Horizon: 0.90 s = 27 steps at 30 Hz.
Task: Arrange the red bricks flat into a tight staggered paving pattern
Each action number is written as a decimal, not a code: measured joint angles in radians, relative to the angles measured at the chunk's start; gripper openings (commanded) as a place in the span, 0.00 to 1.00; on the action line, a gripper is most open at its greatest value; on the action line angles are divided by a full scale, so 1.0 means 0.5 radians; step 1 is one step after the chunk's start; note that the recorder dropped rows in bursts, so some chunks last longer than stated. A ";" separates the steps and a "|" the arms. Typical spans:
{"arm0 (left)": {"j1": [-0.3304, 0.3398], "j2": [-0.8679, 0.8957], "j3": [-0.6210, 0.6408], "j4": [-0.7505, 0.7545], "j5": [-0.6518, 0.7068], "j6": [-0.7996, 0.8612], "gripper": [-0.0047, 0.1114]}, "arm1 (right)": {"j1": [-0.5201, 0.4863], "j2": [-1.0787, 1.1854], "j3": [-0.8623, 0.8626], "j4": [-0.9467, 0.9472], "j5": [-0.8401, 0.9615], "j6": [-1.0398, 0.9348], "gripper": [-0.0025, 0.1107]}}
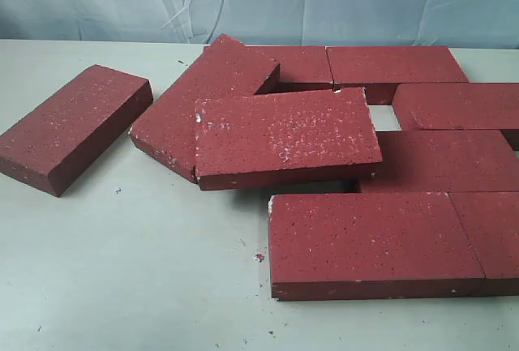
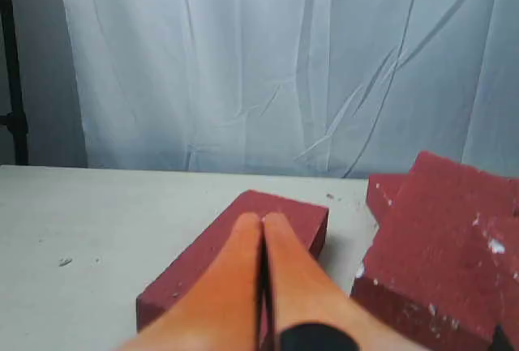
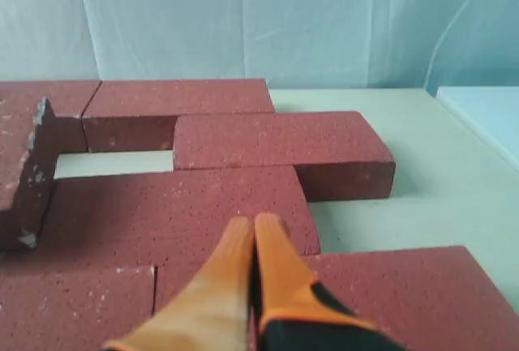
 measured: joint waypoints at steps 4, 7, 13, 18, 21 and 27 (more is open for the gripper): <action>0.000 0.000 0.000 -0.112 -0.186 0.000 0.04 | 0.000 0.000 0.000 0.000 -0.206 0.000 0.01; 0.000 -0.002 0.000 -0.125 -0.318 0.000 0.04 | 0.000 0.000 0.000 0.000 -0.424 0.000 0.01; 0.000 -0.002 0.000 -0.129 -0.648 -0.016 0.04 | 0.000 0.000 0.000 0.095 -0.959 0.106 0.01; 0.000 -0.002 0.000 -0.131 -0.865 -0.163 0.04 | 0.000 -0.001 0.000 0.185 -1.258 0.423 0.01; 0.000 -0.005 0.000 -0.164 -0.995 -0.177 0.04 | 0.000 -0.004 0.000 0.194 -1.424 0.468 0.01; 0.000 0.346 -0.210 -0.178 -1.267 -0.109 0.04 | 0.000 0.322 -0.215 0.096 -1.420 0.479 0.01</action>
